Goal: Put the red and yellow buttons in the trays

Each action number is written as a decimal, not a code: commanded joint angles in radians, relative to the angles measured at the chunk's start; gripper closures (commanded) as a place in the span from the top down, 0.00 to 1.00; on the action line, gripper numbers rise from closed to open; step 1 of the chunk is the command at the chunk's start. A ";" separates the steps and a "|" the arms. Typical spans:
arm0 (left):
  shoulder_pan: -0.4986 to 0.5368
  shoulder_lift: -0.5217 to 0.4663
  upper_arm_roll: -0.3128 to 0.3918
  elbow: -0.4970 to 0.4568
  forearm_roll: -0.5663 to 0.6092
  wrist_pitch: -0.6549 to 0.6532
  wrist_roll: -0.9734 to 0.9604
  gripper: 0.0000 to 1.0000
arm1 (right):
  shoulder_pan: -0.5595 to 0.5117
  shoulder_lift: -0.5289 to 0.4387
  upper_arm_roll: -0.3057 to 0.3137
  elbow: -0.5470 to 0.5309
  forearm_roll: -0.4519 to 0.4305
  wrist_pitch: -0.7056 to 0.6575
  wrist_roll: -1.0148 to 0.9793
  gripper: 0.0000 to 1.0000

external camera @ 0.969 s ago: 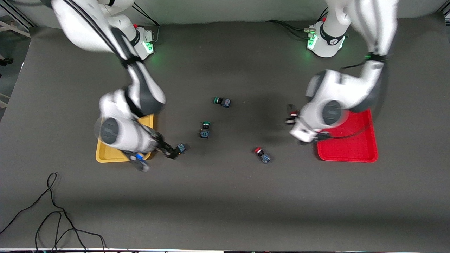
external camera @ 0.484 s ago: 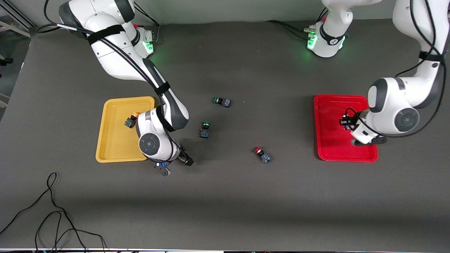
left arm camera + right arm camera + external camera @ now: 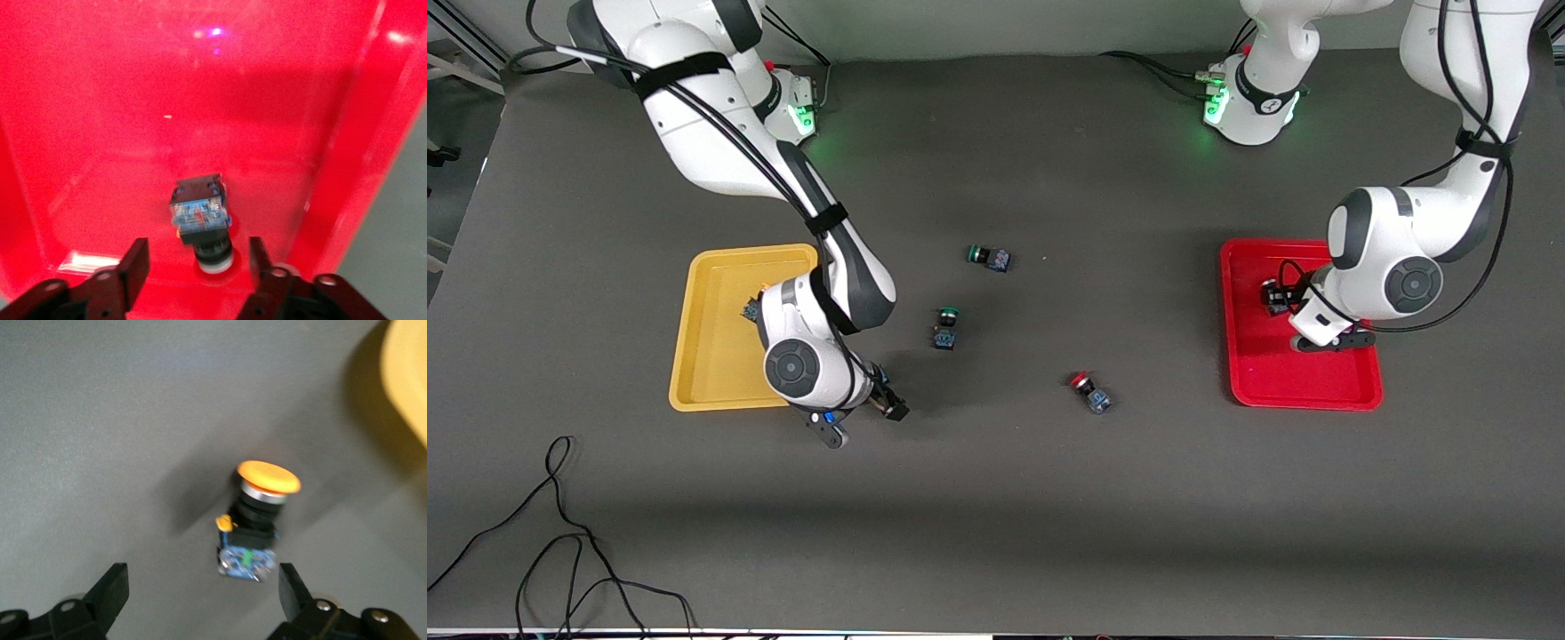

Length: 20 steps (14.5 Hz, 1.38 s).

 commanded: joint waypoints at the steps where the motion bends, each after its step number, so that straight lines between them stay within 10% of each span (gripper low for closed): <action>1: -0.064 0.004 -0.003 0.235 -0.004 -0.252 -0.051 1.00 | -0.008 -0.027 -0.004 -0.026 -0.036 -0.043 0.009 1.00; 6: -0.274 0.237 -0.005 0.669 -0.140 -0.391 -0.390 1.00 | -0.007 -0.024 -0.004 -0.182 -0.055 0.187 0.007 0.92; 9: -0.383 0.407 -0.006 0.842 -0.180 -0.343 -0.583 1.00 | -0.007 -0.028 -0.004 -0.176 -0.055 0.179 0.006 0.12; 10: -0.392 0.455 -0.006 0.893 -0.180 -0.323 -0.629 1.00 | -0.008 -0.048 -0.004 -0.175 -0.055 0.165 0.003 0.00; 16: -0.458 0.596 -0.009 0.920 -0.180 -0.037 -0.734 0.99 | -0.089 -0.284 -0.082 -0.187 -0.056 -0.154 -0.239 0.00; 20: -0.469 0.618 -0.009 0.911 -0.165 -0.016 -0.717 0.79 | -0.092 -0.266 -0.215 -0.308 -0.056 -0.015 -0.512 0.00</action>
